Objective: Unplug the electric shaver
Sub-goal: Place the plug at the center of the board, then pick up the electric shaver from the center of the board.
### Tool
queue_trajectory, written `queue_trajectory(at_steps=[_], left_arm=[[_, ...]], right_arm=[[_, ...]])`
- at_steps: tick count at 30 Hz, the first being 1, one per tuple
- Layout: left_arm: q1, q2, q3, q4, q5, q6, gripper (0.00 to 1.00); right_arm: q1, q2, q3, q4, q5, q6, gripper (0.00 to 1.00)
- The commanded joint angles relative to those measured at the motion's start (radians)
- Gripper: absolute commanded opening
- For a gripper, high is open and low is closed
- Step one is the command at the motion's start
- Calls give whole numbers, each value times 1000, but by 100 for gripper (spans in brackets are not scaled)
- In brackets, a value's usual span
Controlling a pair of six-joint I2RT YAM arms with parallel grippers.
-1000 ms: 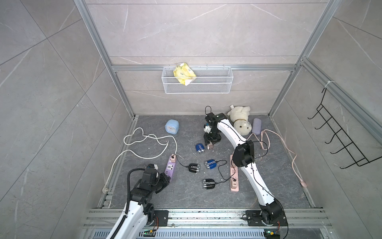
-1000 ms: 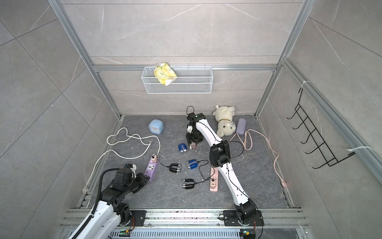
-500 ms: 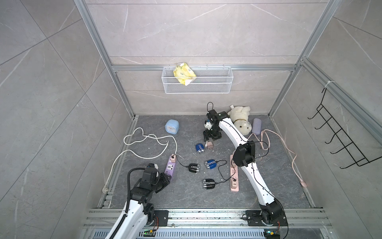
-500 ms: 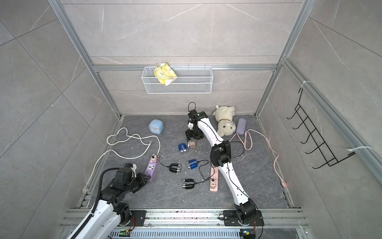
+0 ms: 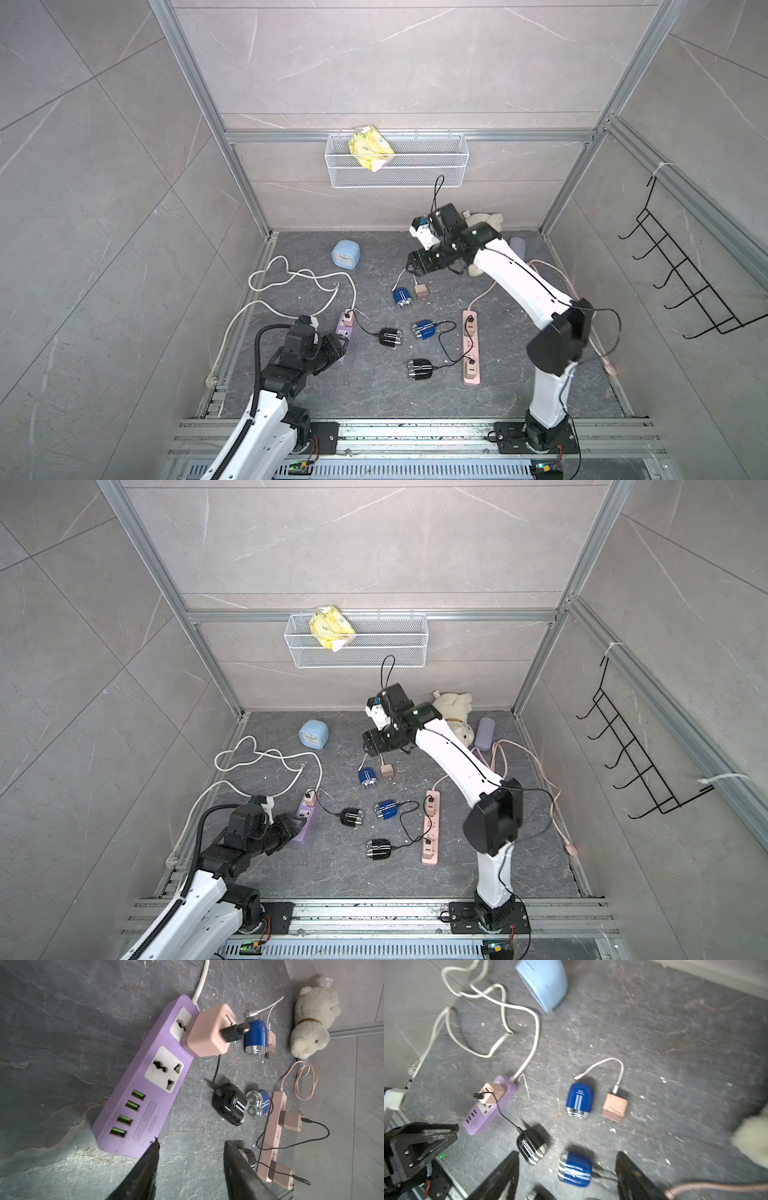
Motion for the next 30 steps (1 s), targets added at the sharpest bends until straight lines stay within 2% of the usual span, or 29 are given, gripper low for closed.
queue_trajectory(at_steps=[1, 3, 8, 14, 19, 30], left_arm=[[-15, 49, 93, 55, 26, 49, 57], [-35, 78, 122, 61, 18, 52, 60], [-89, 133, 170, 79, -6, 60, 65], [-161, 201, 214, 80, -54, 70, 71], [-171, 243, 235, 74, -41, 76, 73], [-172, 180, 188, 57, -78, 51, 80]], right_arm=[[60, -139, -324, 350, -5, -23, 76], [125, -193, -462, 429, 10, -51, 76], [225, -148, -560, 486, -17, -80, 75], [290, -18, -515, 509, -22, -177, 74], [299, 65, -458, 488, -72, -235, 75], [299, 122, -468, 495, -9, -306, 76]])
